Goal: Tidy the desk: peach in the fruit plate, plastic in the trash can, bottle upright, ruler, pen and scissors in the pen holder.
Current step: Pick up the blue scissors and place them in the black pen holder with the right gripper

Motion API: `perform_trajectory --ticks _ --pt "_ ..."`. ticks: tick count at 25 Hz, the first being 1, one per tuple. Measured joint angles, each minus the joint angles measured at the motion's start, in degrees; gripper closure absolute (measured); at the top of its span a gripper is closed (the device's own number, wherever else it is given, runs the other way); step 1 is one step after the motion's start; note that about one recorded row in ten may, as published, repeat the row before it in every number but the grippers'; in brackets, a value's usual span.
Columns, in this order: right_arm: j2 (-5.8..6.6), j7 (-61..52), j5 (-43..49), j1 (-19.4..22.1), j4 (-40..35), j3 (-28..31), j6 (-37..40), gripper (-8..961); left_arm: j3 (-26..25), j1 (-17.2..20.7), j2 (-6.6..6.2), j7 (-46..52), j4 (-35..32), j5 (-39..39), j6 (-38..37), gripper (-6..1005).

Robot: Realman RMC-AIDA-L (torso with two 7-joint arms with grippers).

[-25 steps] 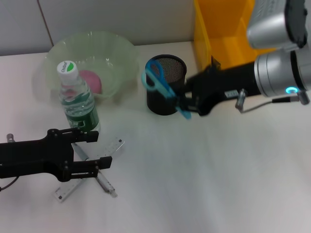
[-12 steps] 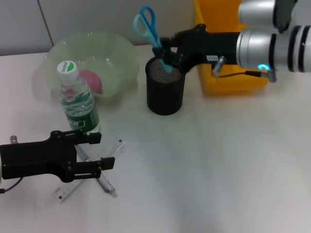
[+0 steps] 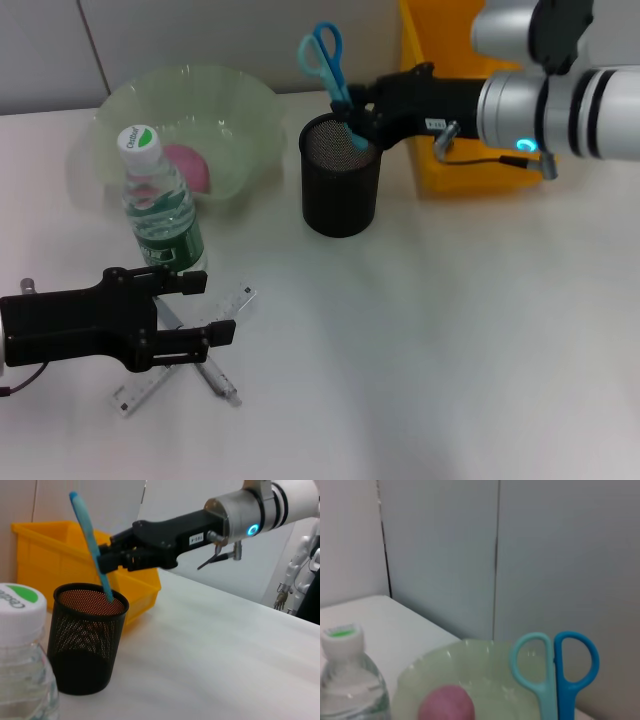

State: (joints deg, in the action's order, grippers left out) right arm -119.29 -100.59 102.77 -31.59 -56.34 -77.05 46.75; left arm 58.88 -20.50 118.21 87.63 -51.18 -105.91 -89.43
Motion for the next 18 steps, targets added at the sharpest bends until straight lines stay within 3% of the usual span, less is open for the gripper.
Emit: perform_trajectory --ticks 9,16,18 --pt "-0.04 6.69 -6.16 -2.43 8.02 -0.42 -2.02 708 0.01 -0.69 -0.01 -0.04 1.04 0.00 0.06 224" --pt "0.10 7.61 -7.61 -2.45 8.76 -0.40 -1.75 702 0.01 -0.77 -0.14 -0.07 1.08 0.00 0.05 225" --pt "0.11 7.30 -7.59 -2.30 8.80 -0.23 -1.75 661 0.00 -0.77 -0.16 -0.07 1.09 0.00 0.05 225"
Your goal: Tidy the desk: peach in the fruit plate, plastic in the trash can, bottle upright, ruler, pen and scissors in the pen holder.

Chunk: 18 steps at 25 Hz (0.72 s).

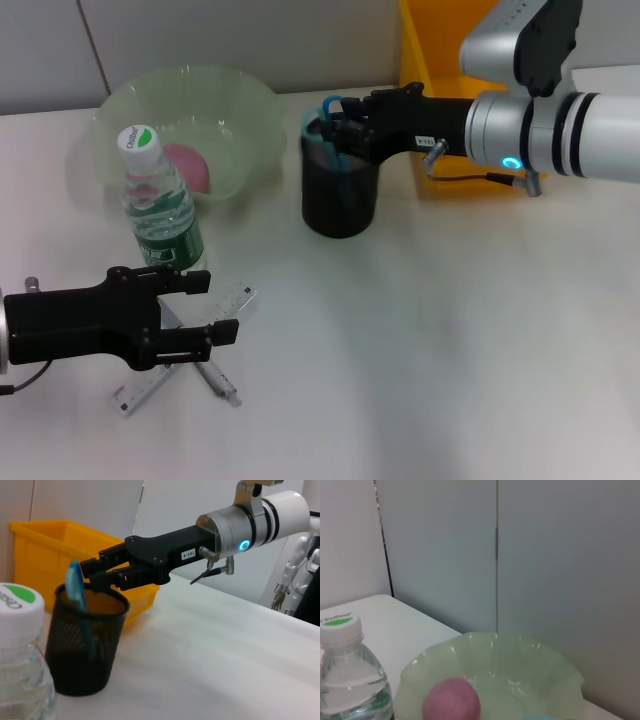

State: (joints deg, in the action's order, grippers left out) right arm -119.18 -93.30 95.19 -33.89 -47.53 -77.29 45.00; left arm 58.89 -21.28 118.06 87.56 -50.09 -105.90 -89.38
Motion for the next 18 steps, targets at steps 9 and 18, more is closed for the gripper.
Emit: perform_trajectory --ticks 9,18 --pt "-0.05 -0.44 -1.31 3.13 -4.26 2.33 3.72 479 0.00 0.01 -0.03 0.39 -0.29 0.00 -0.32 225" --pt "0.44 -3.05 -4.36 8.97 -9.21 10.89 21.84 255 0.02 -0.29 -0.12 4.73 -1.67 -0.82 -0.11 225"
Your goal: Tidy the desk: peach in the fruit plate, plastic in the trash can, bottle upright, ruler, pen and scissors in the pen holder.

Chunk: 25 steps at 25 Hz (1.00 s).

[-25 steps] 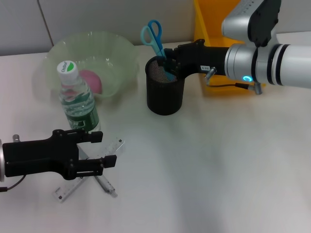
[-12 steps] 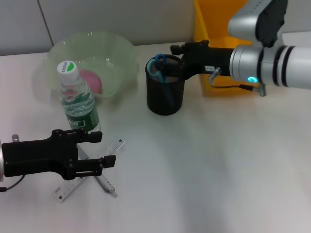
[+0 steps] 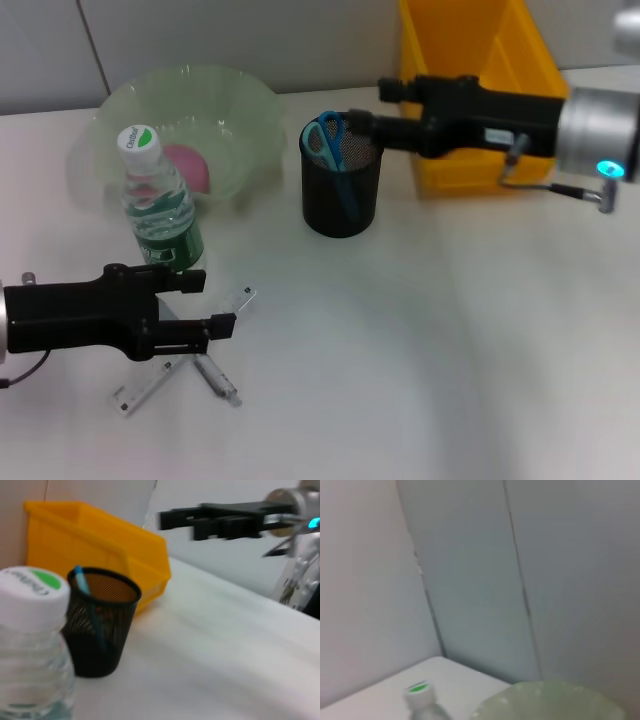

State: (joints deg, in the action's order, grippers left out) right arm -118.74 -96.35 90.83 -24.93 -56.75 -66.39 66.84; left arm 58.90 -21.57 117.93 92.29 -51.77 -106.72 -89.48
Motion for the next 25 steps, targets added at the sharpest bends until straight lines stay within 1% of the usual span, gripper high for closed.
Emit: perform_trajectory --ticks 1,6,9,11,12,13,15,16,19,23,24,25 --pt "0.26 -0.32 0.14 0.47 0.02 0.71 1.75 255 0.24 -0.32 0.32 3.81 -2.27 -2.83 0.88 225" --pt "2.61 -2.78 2.41 1.90 0.59 3.12 9.26 255 1.15 -0.65 0.47 10.15 -6.40 -6.12 3.02 226" --pt "3.67 -5.73 8.19 1.73 0.51 6.22 14.16 256 3.06 -1.25 0.48 14.99 -9.57 -9.18 3.90 226" --pt "3.94 -7.09 12.61 1.41 0.22 8.21 17.23 256 5.33 -1.99 0.47 18.05 -11.59 -11.88 4.12 226" --pt "4.11 -7.84 16.95 0.99 -0.34 9.92 20.09 256 6.61 -2.37 0.47 19.49 -12.64 -13.45 4.21 226" --pt "4.11 -7.84 16.95 0.99 -0.34 9.92 20.09 256 7.84 -2.69 0.46 20.65 -13.42 -14.75 4.31 226" --pt "4.29 -8.36 20.31 0.58 -0.95 11.01 21.98 256 10.47 -3.46 0.49 23.10 -15.05 -17.38 4.47 226" --pt "4.40 -8.58 21.68 0.38 -1.13 11.43 22.85 256 10.47 -3.46 0.49 23.10 -15.05 -17.38 4.47 226" --pt "4.73 -8.69 23.86 -0.24 -1.21 12.10 24.91 256 13.51 -4.77 0.52 26.56 -16.61 -21.09 5.28 226" --pt "4.82 -7.34 26.11 -0.68 -0.85 12.14 27.04 257 14.42 -5.36 0.57 27.86 -16.94 -22.56 5.97 226" --pt "4.82 -6.92 26.67 -0.74 -0.81 12.06 27.32 257 15.28 -5.99 0.68 29.03 -17.00 -23.38 7.88 226" --pt "4.82 -6.55 27.08 -0.79 -0.78 12.02 27.63 257 15.28 -5.99 0.68 29.03 -17.00 -23.38 7.88 226"
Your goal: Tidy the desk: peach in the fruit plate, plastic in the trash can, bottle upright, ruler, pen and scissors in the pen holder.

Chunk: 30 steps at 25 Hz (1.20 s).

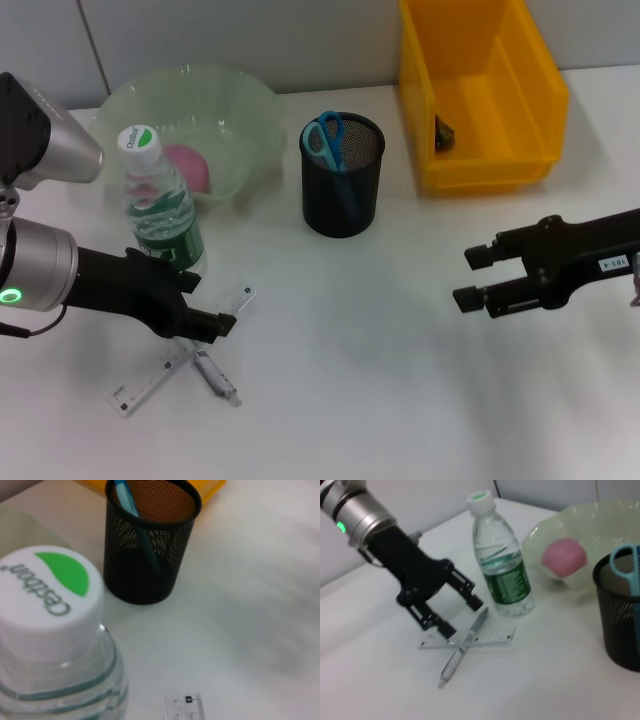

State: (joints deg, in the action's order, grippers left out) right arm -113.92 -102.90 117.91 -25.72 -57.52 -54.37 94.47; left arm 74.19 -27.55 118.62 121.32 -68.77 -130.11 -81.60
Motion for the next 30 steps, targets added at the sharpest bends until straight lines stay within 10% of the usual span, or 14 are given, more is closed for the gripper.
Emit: perform_trajectory --ticks 30 --pt "-0.52 1.57 1.01 -0.56 -0.30 0.77 1.22 259 7.64 -1.78 0.13 2.12 6.24 -2.10 11.13 228"
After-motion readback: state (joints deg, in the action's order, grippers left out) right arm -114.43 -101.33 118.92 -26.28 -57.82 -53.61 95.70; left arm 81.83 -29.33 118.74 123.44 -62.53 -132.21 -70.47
